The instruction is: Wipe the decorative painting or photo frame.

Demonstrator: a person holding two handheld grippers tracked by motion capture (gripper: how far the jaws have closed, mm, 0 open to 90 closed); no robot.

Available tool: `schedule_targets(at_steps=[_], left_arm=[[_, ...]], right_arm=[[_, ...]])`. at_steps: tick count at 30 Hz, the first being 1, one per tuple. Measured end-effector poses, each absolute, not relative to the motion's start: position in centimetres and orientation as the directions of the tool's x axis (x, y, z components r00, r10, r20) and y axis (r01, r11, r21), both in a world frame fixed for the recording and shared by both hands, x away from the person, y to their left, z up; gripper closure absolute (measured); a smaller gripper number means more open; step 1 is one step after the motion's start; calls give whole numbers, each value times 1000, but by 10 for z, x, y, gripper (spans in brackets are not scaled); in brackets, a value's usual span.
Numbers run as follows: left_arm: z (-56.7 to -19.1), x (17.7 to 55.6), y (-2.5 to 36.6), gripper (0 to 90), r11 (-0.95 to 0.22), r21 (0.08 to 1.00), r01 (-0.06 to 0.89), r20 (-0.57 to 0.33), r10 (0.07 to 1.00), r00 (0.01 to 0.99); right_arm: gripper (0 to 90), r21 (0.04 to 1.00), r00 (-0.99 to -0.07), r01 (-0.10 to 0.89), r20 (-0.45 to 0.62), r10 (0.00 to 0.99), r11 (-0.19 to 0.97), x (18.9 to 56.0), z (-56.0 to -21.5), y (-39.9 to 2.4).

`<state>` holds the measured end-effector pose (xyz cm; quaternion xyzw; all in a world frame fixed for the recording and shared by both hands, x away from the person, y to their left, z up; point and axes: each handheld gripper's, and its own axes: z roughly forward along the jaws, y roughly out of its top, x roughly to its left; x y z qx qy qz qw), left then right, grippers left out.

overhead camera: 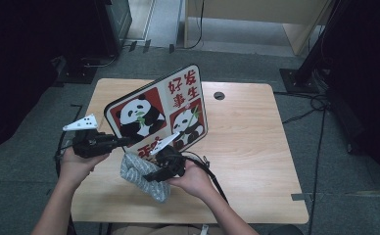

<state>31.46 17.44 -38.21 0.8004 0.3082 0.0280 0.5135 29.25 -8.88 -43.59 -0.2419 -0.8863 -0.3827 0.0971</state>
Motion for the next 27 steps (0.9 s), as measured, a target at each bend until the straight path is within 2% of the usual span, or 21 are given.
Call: schedule_targets(at_steps=[13, 27], left_arm=[[-382, 314, 175, 780, -272, 841, 467, -279, 522, 806], [-382, 314, 174, 780, -269, 843, 466, -278, 524, 805]], right_arm=[[637, 682, -863, 500, 343, 370, 534, 307, -394, -121], [637, 735, -877, 463, 299, 377, 496, 333, -317, -123]])
